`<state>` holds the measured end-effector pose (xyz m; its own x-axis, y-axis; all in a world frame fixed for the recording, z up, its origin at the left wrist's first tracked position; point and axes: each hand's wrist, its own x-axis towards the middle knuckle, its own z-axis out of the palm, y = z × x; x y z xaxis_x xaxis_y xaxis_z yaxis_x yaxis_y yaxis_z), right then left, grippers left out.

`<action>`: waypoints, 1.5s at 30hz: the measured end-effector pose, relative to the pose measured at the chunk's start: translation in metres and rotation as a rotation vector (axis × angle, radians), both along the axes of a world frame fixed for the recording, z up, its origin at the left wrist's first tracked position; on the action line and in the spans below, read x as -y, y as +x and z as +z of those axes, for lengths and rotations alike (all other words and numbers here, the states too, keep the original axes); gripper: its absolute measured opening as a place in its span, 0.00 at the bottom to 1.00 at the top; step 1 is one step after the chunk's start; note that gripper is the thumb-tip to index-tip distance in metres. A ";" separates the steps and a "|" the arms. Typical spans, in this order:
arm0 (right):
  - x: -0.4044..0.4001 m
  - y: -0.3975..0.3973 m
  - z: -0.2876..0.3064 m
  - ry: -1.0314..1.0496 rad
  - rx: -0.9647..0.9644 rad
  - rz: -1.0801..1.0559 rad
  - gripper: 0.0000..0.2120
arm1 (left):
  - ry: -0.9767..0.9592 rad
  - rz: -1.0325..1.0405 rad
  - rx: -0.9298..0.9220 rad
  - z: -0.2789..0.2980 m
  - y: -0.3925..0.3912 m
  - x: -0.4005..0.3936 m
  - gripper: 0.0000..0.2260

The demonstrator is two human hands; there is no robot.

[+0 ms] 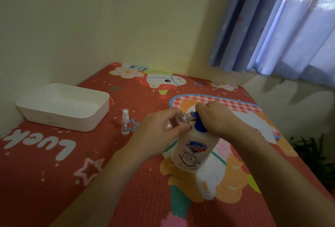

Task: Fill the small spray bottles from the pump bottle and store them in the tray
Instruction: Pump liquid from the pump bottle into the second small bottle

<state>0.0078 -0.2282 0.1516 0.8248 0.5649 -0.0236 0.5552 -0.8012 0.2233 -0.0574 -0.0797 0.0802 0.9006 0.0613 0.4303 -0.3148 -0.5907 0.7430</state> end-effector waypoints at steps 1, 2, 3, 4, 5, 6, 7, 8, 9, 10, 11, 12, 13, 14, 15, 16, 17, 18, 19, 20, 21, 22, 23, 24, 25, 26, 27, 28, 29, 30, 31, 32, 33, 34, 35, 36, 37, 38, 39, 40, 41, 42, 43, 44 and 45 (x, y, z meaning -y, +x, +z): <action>0.000 0.000 0.001 0.000 -0.006 0.000 0.06 | 0.004 -0.002 0.002 0.001 0.000 0.000 0.08; 0.001 0.001 0.003 0.004 -0.019 -0.003 0.03 | 0.008 -0.003 0.005 0.002 0.000 0.000 0.08; 0.001 0.001 0.006 0.019 -0.037 -0.002 0.02 | 0.012 -0.007 0.012 0.004 0.001 -0.001 0.09; 0.001 0.001 0.009 0.043 -0.067 -0.008 0.04 | 0.010 -0.014 0.021 0.005 0.001 0.000 0.09; 0.001 0.001 0.013 0.064 -0.097 -0.010 0.04 | 0.006 -0.019 0.031 0.007 0.002 -0.001 0.09; 0.001 0.002 0.015 0.075 -0.116 -0.010 0.05 | 0.007 -0.020 0.036 0.008 0.002 -0.001 0.09; 0.001 0.001 0.017 0.074 -0.123 -0.005 0.05 | 0.006 -0.021 0.037 0.009 0.003 -0.001 0.09; 0.000 0.000 0.018 0.066 -0.123 -0.003 0.04 | 0.005 -0.021 0.036 0.008 0.003 -0.002 0.08; 0.000 0.000 0.017 0.057 -0.115 0.000 0.04 | 0.002 -0.023 0.037 0.008 0.003 -0.002 0.08; 0.000 -0.001 0.017 0.042 -0.101 0.003 0.04 | 0.002 -0.023 0.035 0.008 0.003 -0.001 0.08; 0.000 -0.002 0.016 0.027 -0.084 0.004 0.04 | 0.005 -0.023 0.035 0.007 0.002 -0.001 0.08; 0.000 -0.002 0.016 0.018 -0.067 0.000 0.04 | 0.009 -0.022 0.037 0.008 0.002 0.000 0.09; 0.000 -0.002 0.015 0.013 -0.056 -0.008 0.05 | 0.011 -0.020 0.042 0.008 0.002 0.000 0.09; 0.000 -0.001 0.014 0.010 -0.047 -0.014 0.06 | 0.014 -0.015 0.047 0.008 0.002 0.000 0.09; 0.000 -0.001 0.012 0.007 -0.040 -0.019 0.09 | 0.019 -0.007 0.045 0.007 0.002 0.000 0.10; 0.000 0.000 0.009 0.003 -0.034 -0.016 0.10 | 0.028 0.001 0.036 0.005 0.002 -0.001 0.10; 0.000 0.000 0.006 -0.001 -0.028 -0.011 0.09 | 0.034 0.003 0.029 0.004 0.003 -0.001 0.10; -0.001 0.000 0.004 0.004 -0.025 -0.005 0.07 | 0.034 -0.001 0.025 0.001 0.003 -0.001 0.08; -0.001 -0.001 0.004 0.003 -0.019 -0.007 0.04 | 0.029 -0.002 0.030 -0.001 0.003 -0.001 0.07; -0.002 -0.002 0.003 -0.004 -0.012 -0.001 0.01 | 0.023 0.004 0.035 -0.003 0.003 -0.001 0.07; -0.001 -0.002 0.003 -0.007 -0.009 0.003 0.03 | 0.017 0.011 0.040 -0.004 0.004 -0.001 0.07; -0.002 -0.003 0.004 -0.012 -0.012 -0.003 0.06 | 0.010 0.013 0.043 -0.005 0.004 -0.001 0.07; -0.001 -0.003 0.004 -0.011 -0.018 -0.008 0.08 | 0.007 0.009 0.043 -0.006 0.004 0.000 0.07; -0.001 -0.003 0.004 -0.008 -0.017 -0.008 0.08 | 0.010 0.005 0.043 -0.006 0.004 0.000 0.08; 0.000 -0.003 0.004 -0.010 -0.015 -0.005 0.07 | 0.016 0.001 0.044 -0.006 0.003 -0.001 0.08; 0.000 -0.004 0.004 -0.011 -0.016 -0.003 0.06 | 0.020 0.002 0.045 -0.005 0.003 -0.001 0.08; 0.000 -0.003 0.003 -0.015 -0.018 -0.004 0.05 | 0.020 0.002 0.043 -0.005 0.003 -0.001 0.08; -0.001 -0.003 0.004 -0.019 -0.023 -0.004 0.05 | 0.020 0.003 0.042 -0.005 0.002 -0.001 0.08; -0.001 -0.003 0.006 -0.018 -0.030 -0.008 0.05 | 0.019 0.002 0.044 -0.004 0.002 -0.001 0.09; -0.001 -0.002 0.008 -0.009 -0.046 -0.015 0.04 | 0.019 -0.001 0.044 -0.003 0.002 -0.001 0.10; -0.001 -0.002 0.011 0.012 -0.069 -0.025 0.02 | 0.023 -0.004 0.042 -0.001 0.003 0.000 0.10; 0.000 -0.003 0.014 0.043 -0.100 -0.033 0.03 | 0.031 -0.006 0.041 0.000 0.003 0.000 0.11; 0.000 -0.003 0.017 0.084 -0.131 -0.030 0.04 | 0.041 -0.005 0.046 0.002 0.003 0.000 0.11; 0.001 -0.002 0.019 0.118 -0.157 -0.026 0.05 | 0.050 -0.007 0.052 0.003 0.003 0.000 0.11; 0.002 -0.002 0.019 0.138 -0.166 -0.020 0.05 | 0.054 -0.010 0.052 0.004 0.003 0.000 0.11; 0.003 -0.002 0.019 0.134 -0.157 -0.018 0.05 | 0.053 -0.014 0.052 0.005 0.003 0.000 0.11; 0.003 -0.002 0.018 0.114 -0.131 -0.014 0.05 | 0.052 -0.016 0.053 0.005 0.003 0.000 0.12; 0.002 -0.002 0.017 0.081 -0.103 -0.010 0.05 | 0.053 -0.015 0.057 0.005 0.003 0.000 0.12; 0.001 -0.002 0.017 0.057 -0.083 -0.008 0.05 | 0.055 -0.013 0.062 0.004 0.003 0.000 0.13; 0.001 -0.002 0.016 0.041 -0.071 -0.011 0.05 | 0.054 -0.011 0.066 0.004 0.003 0.000 0.15; 0.001 -0.001 0.016 0.029 -0.062 -0.013 0.05 | 0.053 -0.008 0.069 0.004 0.003 0.001 0.16; 0.002 -0.001 0.015 0.017 -0.054 -0.014 0.05 | 0.055 -0.006 0.066 0.004 0.004 0.001 0.16; 0.002 -0.001 0.014 0.009 -0.046 -0.015 0.05 | 0.057 -0.005 0.060 0.003 0.004 0.000 0.14; 0.002 0.000 0.012 0.001 -0.040 -0.012 0.05 | 0.057 -0.004 0.054 0.003 0.005 0.000 0.12; 0.002 0.001 0.011 -0.008 -0.036 -0.009 0.05 | 0.057 -0.003 0.046 0.002 0.005 -0.001 0.11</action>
